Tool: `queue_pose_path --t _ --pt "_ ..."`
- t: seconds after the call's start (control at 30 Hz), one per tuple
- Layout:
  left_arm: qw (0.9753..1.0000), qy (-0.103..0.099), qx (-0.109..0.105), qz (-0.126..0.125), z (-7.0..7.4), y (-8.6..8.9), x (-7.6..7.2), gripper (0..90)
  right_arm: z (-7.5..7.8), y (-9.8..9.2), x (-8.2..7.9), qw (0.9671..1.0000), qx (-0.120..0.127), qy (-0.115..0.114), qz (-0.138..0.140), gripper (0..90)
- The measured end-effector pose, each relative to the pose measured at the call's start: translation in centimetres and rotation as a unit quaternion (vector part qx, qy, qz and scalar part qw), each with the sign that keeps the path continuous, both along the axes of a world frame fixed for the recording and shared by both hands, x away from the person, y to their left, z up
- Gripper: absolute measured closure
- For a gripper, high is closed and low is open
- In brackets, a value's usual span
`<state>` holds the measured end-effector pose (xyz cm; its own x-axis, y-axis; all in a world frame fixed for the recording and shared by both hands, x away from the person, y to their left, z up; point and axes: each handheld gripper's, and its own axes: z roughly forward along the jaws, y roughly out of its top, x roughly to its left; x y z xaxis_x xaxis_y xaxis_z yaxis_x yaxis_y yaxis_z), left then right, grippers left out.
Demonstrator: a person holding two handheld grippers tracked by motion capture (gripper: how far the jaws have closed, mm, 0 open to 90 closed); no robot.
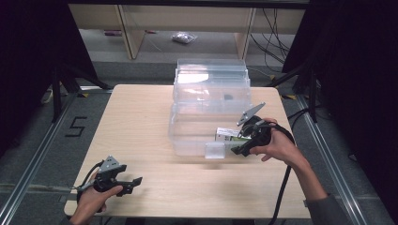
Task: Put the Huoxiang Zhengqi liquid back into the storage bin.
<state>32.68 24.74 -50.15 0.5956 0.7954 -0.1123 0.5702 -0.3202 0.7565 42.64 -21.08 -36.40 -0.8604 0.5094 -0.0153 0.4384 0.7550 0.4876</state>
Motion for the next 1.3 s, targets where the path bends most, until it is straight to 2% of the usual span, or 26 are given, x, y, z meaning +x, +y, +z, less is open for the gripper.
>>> queue_pose_path --t 0.17,0.2,0.27,0.33,0.4,0.43,0.47,0.57,0.6,0.77,0.87,0.93,1.0,1.07,1.1,1.13,1.17,1.3 --pt "1.0 0.0 0.001 0.0 0.0 0.0 0.0 16.0 -0.2 0.0 -0.5 1.0 0.005 -0.002 0.004 24.2" --pt "1.0 0.0 0.001 0.0 0.0 0.0 0.0 16.0 -0.3 0.1 -0.7 0.9999 0.006 0.009 -0.005 24.2" --pt "1.0 0.0 0.001 0.0 0.1 0.0 0.0 16.0 -0.3 0.0 -0.8 0.9999 0.004 0.006 -0.007 24.2" --pt "1.0 0.0 0.0 0.001 0.0 0.0 0.0 16.0 -0.5 -0.1 -0.6 0.9998 0.007 -0.01 0.016 24.2" --pt "1.0 0.0 0.0 0.0 0.0 0.0 0.0 16.0 -0.6 -0.1 -1.0 0.9999 0.013 0.008 -0.002 24.1" --pt "1.0 0.0 0.0 0.0 0.0 0.0 0.0 16.0 -0.7 -0.2 -1.0 0.9999 0.013 -0.003 0.006 24.2" --pt "1.0 0.0 0.0 0.001 0.0 0.0 0.0 16.0 -0.7 -0.3 -1.2 0.9999 0.013 0.003 -0.001 24.1" --pt "1.0 0.0 0.0 0.001 0.1 0.0 0.0 16.0 -0.8 -0.3 -1.4 0.9999 0.015 0.006 -0.001 24.1" --pt "1.0 0.0 0.0 0.001 0.0 0.0 0.0 16.0 -0.9 -0.4 -1.4 0.9998 0.018 -0.001 0.002 24.0" --pt "1.0 0.0 0.0 0.001 0.0 0.0 0.0 16.0 -1.1 -0.4 -1.8 0.9998 0.022 0.0 0.003 23.9" --pt "1.0 0.0 0.0 0.001 0.0 0.0 0.0 16.0 -1.2 -0.4 -2.0 0.9997 0.021 0.01 -0.004 23.9" --pt "1.0 0.0 0.0 0.001 0.1 0.0 0.0 16.0 -1.3 -0.4 -2.0 0.9996 0.027 0.002 0.007 23.9" --pt "1.0 -0.005 -0.004 0.005 0.0 -0.1 -0.1 16.0 -1.4 -0.4 -2.2 0.9997 0.025 0.006 -0.001 23.9" --pt "1.0 -0.004 -0.003 0.003 0.0 0.0 0.0 16.0 -1.4 -0.3 -2.2 0.9996 0.027 0.007 0.004 23.9" --pt "1.0 -0.003 -0.002 0.003 0.0 0.0 0.0 16.0 -1.5 -0.4 -2.1 0.9996 0.027 -0.003 0.011 23.9" --pt "1.0 -0.002 -0.001 0.002 0.0 0.0 0.0 16.0 -1.4 -0.4 -2.3 0.9997 0.026 0.0 0.004 23.9" --pt "1.0 0.0 0.001 0.001 0.1 0.0 0.0 16.0 -1.5 -0.4 -2.3 0.9995 0.027 -0.003 0.013 23.8" --pt "1.0 0.0 0.001 0.001 0.1 0.0 0.0 16.0 -1.7 -0.5 -2.4 0.9993 0.029 -0.011 0.018 23.8"
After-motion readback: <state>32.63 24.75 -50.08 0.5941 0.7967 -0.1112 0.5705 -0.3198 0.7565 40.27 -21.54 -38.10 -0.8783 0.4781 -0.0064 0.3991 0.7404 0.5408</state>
